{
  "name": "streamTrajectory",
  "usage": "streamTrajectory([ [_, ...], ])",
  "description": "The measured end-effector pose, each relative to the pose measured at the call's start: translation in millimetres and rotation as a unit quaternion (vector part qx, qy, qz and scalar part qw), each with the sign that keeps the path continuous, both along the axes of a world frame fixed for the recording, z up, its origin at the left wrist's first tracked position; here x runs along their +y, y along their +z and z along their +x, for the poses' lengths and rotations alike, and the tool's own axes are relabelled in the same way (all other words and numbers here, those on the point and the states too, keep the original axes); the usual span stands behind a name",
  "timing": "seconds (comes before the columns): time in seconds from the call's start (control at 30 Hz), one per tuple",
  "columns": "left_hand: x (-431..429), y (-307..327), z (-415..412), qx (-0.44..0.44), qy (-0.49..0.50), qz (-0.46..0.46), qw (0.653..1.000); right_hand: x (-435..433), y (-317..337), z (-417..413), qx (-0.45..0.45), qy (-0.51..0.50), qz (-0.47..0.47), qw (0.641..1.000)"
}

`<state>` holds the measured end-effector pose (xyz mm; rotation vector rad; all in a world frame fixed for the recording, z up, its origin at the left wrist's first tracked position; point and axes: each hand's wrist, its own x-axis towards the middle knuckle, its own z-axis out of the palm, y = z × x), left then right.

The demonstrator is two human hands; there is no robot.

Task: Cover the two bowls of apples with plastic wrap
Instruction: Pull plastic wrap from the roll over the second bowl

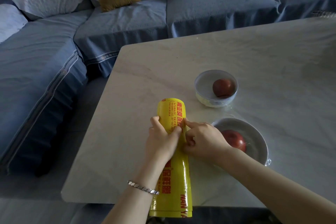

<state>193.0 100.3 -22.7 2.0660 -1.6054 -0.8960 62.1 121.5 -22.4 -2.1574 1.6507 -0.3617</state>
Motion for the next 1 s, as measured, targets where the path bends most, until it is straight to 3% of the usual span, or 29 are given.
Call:
streamTrajectory([
  [0.17,1.4,2.4,1.8,0.006,-0.001,0.003,1.0,-5.3,-13.1,4.8,-0.104,-0.086,-0.04,0.99],
  [0.5,2.0,2.9,3.8,0.032,-0.007,0.002,0.999,-21.1,-4.8,3.9,-0.243,-0.229,0.061,0.941],
  [0.57,1.9,3.1,5.1,0.038,-0.013,0.002,0.999,-25.1,-1.8,4.1,-0.293,-0.255,0.089,0.917],
  [0.67,1.7,2.4,5.6,0.03,-0.016,0.005,0.999,-29.1,9.9,-2.0,-0.413,-0.287,0.14,0.853],
  [0.7,1.5,2.6,5.3,0.025,-0.015,0.007,1.0,-28.1,13.2,-5.3,-0.412,-0.278,0.139,0.857],
  [0.73,1.1,2.6,5.1,0.023,-0.014,0.009,1.0,-24.5,16.6,-8.6,-0.372,-0.246,0.134,0.885],
  [0.8,0.4,2.5,4.2,0.023,-0.011,0.011,1.0,-11.9,21.6,-10.8,-0.213,-0.135,0.14,0.957],
  [0.83,0.2,2.7,3.9,0.025,-0.009,0.011,1.0,-4.0,22.5,-9.4,-0.131,-0.08,0.15,0.977],
  [0.9,0.5,3.0,3.8,0.031,-0.003,0.006,0.999,9.2,24.3,-6.5,-0.019,-0.001,0.157,0.987],
  [1.0,0.1,2.7,3.6,0.037,0.001,0.002,0.999,17.8,22.6,-3.1,0.036,0.058,0.119,0.99],
])
